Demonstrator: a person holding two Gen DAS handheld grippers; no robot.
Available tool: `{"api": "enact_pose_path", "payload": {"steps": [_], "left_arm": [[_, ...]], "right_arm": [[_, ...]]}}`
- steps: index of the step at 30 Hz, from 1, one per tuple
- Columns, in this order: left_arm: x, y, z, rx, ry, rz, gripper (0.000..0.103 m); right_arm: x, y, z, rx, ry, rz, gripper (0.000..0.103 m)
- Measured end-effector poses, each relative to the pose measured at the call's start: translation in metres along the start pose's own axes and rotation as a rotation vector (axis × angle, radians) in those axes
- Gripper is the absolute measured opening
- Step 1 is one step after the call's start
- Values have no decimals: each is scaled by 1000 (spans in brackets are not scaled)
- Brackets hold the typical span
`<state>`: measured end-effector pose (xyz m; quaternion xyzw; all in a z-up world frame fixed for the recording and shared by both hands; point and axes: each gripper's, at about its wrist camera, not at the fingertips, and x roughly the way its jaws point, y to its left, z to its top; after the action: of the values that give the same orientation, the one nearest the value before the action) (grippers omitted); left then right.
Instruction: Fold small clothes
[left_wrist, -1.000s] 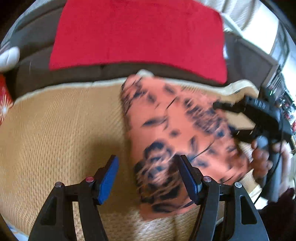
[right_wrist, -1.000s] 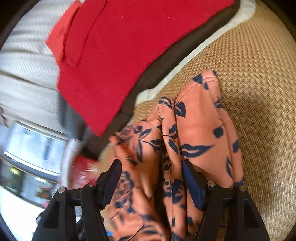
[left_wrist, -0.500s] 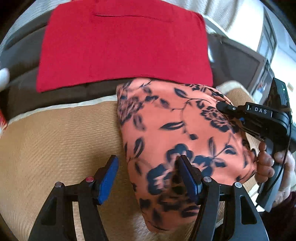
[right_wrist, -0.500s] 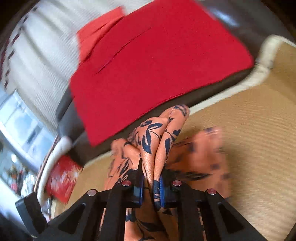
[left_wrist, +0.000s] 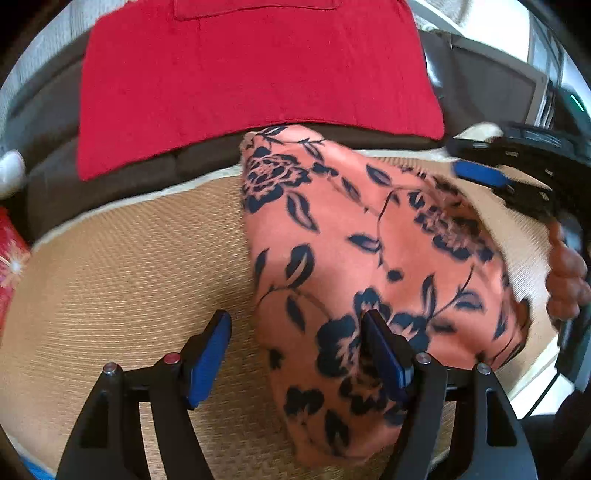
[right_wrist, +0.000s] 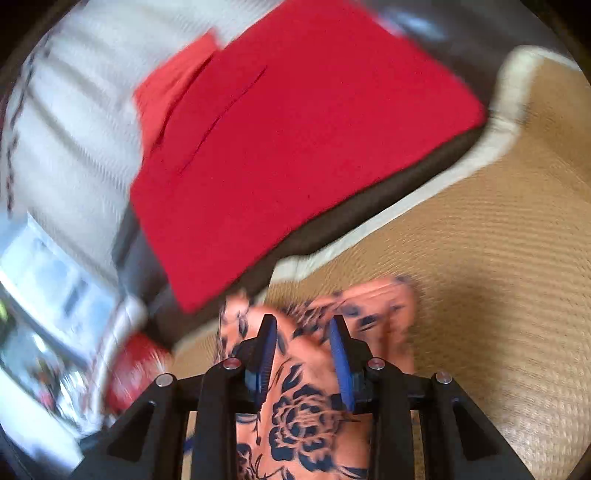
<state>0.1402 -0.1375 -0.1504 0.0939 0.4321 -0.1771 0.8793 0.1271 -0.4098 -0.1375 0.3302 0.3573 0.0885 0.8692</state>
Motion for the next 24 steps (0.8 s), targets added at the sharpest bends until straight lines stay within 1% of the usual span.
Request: {"api": "enact_pose_path", "payload": {"steps": [1,2,3,4,6,7,8,9,10,12,13,15,17,18,19,20,21,22,24], "left_arm": [[3,-1,-4,17,10,10,76],[4,-1,-6,21,19,12,76],[1,1,-16,16,27,2,77],[0,4,-13,-2,39,-27,77],[-1,8,-1,0,28,-40,76],[-4,11,9,12,1,-26,77],[-7,14,22,25,-32,4,77],[-8,16,33,29,-48,20,77],[-1,18,48,31,-50,30,77],[22,20,82,37,-35,56,77],[28,19,92,36,-36,69,77],[59,19,115,27,-6,102,77],[87,20,126,26,40,119,77],[99,21,127,26,62,130,77],[114,19,126,32,91,143,77],[120,18,121,40,108,150,77],[120,20,118,46,109,158,78],[115,21,116,47,80,159,78],[96,22,111,39,34,154,78]], "right_arm": [[13,5,-2,-34,54,-31,33],[33,5,-6,-33,126,-71,32],[53,0,-11,0,194,-132,29],[66,-11,-12,31,226,-194,25],[64,-11,-2,48,207,-170,25],[58,-9,3,48,189,-155,28],[49,-9,5,40,165,-143,28],[44,-7,5,32,153,-142,28],[39,-3,6,28,142,-139,28],[18,-6,4,32,126,-104,29],[6,-7,1,22,113,-87,29],[-11,-3,-9,0,107,-74,29],[-26,-3,-26,17,140,-39,29],[-26,-1,-31,14,152,-39,29],[-23,3,-38,-3,171,-57,29],[-20,6,-46,-21,196,-90,29],[-12,7,-54,-29,231,-116,29],[-6,3,-60,-25,254,-126,29],[3,-2,-63,-21,261,-148,28]]}}
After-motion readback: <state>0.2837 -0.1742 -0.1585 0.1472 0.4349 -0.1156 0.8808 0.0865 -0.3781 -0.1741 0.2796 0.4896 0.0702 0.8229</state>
